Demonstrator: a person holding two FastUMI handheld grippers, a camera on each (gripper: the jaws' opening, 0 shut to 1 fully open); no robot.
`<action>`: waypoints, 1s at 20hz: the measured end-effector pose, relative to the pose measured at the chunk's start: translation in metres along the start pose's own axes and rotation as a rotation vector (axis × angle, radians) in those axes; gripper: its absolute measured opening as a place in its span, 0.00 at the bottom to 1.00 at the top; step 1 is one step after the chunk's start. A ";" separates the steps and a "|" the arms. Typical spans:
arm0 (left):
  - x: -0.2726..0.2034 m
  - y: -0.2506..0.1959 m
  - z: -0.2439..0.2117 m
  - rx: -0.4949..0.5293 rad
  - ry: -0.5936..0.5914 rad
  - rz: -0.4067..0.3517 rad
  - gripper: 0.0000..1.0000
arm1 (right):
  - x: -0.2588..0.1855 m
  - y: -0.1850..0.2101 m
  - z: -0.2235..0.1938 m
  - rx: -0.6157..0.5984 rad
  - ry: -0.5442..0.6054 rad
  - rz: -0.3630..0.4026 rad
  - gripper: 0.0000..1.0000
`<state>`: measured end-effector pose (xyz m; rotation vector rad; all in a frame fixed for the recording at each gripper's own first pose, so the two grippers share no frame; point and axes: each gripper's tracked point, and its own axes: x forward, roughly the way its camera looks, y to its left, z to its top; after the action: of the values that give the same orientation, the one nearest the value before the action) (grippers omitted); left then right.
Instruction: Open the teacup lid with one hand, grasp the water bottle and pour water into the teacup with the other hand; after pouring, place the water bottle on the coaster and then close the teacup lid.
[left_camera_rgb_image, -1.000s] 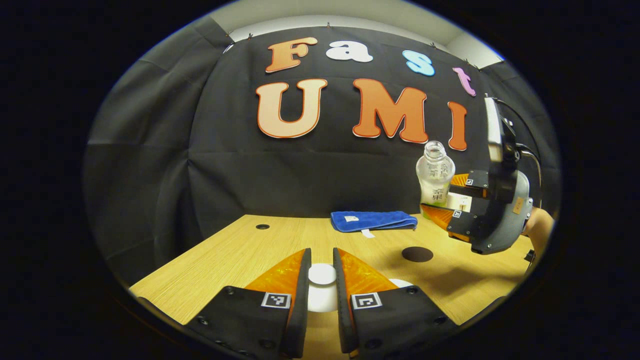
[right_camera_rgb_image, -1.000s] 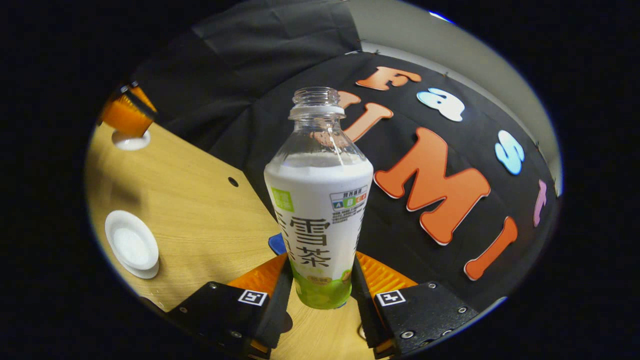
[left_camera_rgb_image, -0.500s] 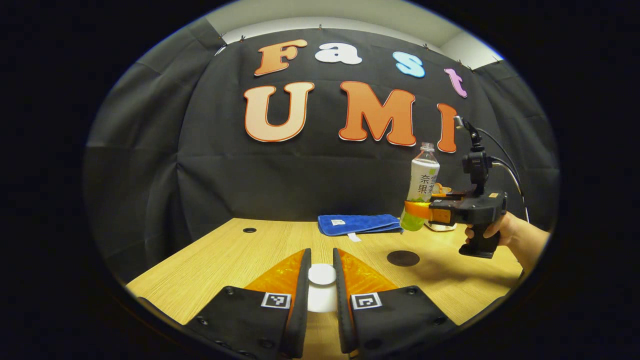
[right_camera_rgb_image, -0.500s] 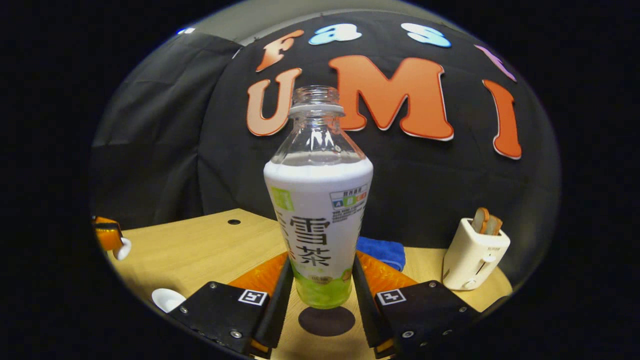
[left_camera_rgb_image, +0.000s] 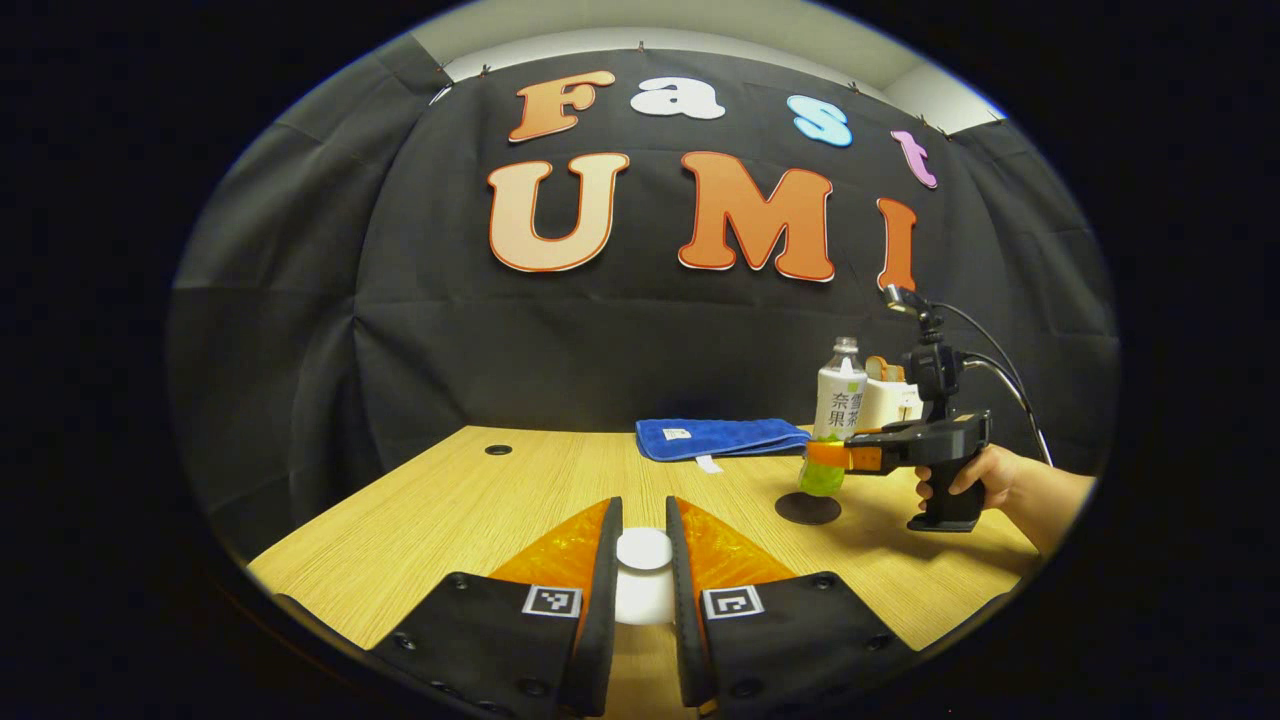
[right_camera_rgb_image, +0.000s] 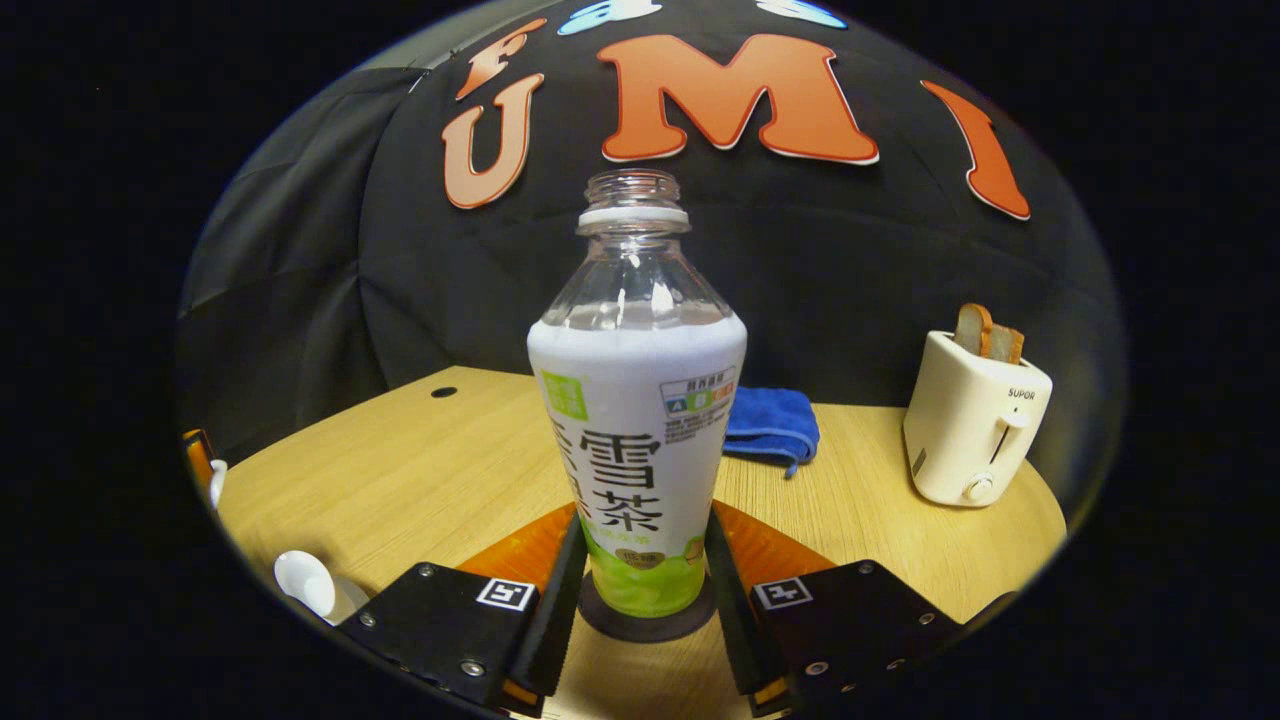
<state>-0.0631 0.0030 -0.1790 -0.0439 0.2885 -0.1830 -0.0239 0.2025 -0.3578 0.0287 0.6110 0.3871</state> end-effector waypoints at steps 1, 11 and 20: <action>0.002 -0.001 -0.001 0.001 0.003 -0.002 0.30 | 0.001 -0.001 -0.006 -0.005 0.014 -0.005 0.65; 0.017 -0.045 -0.013 -0.037 0.030 -0.095 0.30 | 0.004 0.002 -0.021 0.011 0.044 0.011 0.67; 0.034 -0.075 -0.048 -0.007 0.098 -0.144 0.30 | -0.030 0.010 -0.033 -0.046 0.071 0.061 0.86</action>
<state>-0.0578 -0.0778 -0.2289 -0.0627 0.3840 -0.3275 -0.0688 0.1983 -0.3664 -0.0105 0.6718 0.4622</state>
